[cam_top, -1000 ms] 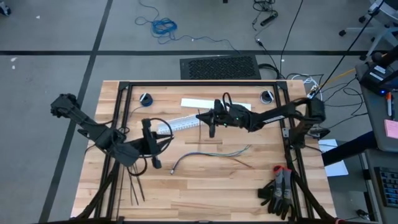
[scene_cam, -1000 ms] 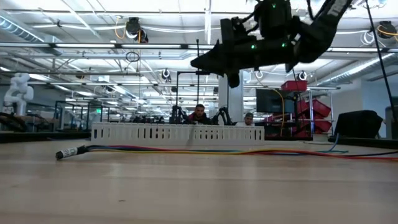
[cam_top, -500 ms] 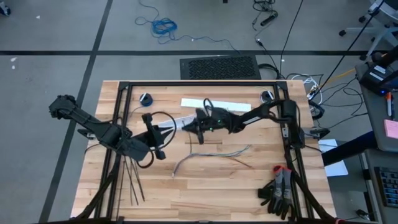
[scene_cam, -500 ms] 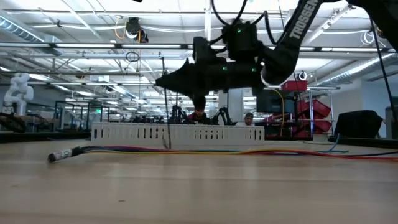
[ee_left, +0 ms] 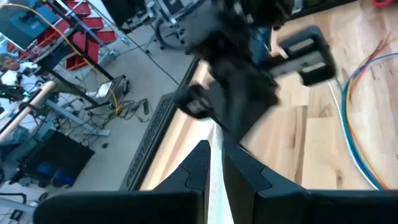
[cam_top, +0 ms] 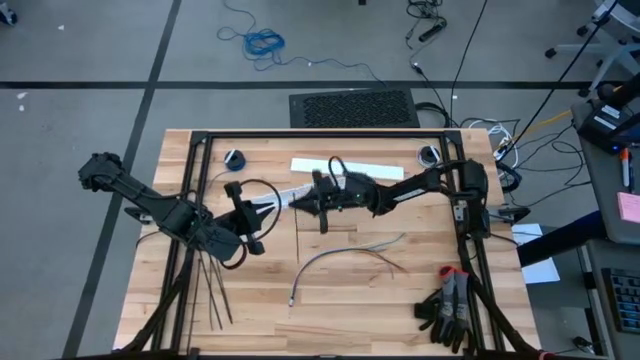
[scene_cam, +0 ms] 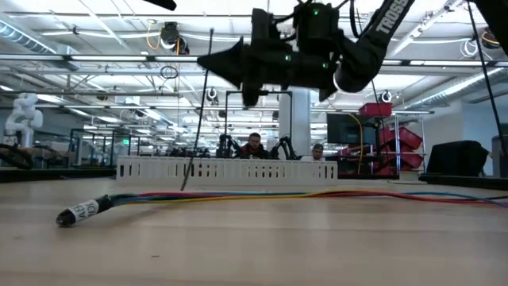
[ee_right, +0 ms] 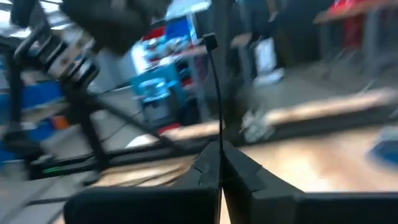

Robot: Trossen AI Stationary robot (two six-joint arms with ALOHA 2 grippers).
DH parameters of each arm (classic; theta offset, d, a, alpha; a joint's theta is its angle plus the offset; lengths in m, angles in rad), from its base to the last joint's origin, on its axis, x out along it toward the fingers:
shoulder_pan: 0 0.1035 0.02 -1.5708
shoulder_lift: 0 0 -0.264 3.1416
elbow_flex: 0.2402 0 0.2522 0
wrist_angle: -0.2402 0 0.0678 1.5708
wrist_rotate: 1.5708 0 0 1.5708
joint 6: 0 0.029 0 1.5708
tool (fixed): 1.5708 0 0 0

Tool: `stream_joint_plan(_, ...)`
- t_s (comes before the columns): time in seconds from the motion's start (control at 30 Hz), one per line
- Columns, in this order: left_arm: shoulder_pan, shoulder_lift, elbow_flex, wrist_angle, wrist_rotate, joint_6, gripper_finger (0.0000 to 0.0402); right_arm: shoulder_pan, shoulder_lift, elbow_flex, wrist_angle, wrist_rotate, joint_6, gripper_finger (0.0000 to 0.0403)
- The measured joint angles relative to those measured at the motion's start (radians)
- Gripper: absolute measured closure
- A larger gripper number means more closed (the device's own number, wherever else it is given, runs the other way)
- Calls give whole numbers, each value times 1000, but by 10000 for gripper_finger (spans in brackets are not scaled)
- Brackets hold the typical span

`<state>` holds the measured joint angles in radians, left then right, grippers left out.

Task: Ziptie cables
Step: Wrap the colored loose cables with the black zip tie

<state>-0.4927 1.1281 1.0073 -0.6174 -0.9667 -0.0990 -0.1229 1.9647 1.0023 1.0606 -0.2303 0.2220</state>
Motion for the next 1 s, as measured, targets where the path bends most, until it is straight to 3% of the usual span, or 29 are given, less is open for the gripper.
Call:
stream_joint_plan(0.3, 1, -11, 0, 5, -7, 0, 360, -9, -20, 0, -135, -26, -63, 403)
stream_joint_plan(0.63, 2, -11, 0, 11, -7, -2, 360, 21, 7, 1, -139, -338, 43, 403)
stream_joint_plan(0.9, 2, -11, 0, 46, -4, 0, 360, -10, 7, 56, -180, -400, -9, 403)
stream_joint_plan(1.0, 2, -11, 0, 93, 82, 31, 360, -19, 7, 103, -287, -396, -77, 403)
